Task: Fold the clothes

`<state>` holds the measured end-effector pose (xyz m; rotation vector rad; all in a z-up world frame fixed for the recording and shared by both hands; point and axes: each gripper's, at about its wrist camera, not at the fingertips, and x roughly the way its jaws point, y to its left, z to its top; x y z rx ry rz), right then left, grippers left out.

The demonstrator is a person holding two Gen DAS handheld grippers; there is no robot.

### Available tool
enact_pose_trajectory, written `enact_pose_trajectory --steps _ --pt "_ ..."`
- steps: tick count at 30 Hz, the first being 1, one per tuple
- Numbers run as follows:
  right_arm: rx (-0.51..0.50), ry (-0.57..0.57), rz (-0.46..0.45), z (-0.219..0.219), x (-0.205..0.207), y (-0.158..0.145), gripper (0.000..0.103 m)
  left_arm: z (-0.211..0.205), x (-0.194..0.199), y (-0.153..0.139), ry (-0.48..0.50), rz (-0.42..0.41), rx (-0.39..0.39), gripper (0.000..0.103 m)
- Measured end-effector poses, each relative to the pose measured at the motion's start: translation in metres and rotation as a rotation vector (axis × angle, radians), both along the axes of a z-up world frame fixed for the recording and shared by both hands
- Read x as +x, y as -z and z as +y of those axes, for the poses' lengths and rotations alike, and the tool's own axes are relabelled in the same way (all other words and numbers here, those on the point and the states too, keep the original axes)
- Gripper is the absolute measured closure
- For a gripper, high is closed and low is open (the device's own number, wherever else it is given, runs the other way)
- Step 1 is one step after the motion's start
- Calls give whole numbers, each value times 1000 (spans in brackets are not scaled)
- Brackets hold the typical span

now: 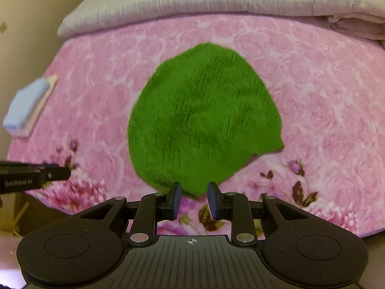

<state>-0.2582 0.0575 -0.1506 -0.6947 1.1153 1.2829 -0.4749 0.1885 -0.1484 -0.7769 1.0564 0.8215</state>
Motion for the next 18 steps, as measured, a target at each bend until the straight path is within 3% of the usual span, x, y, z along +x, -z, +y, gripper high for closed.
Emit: enact_pose_trajectory --steps 5,18 --pt "-53 -186 -69 -3 -26 53 75 -2 -10 40 -40 13 -43 84" --pt "91 -618 -327 -18 -57 178 75 -29 -14 147 -244 -44 -97 84"
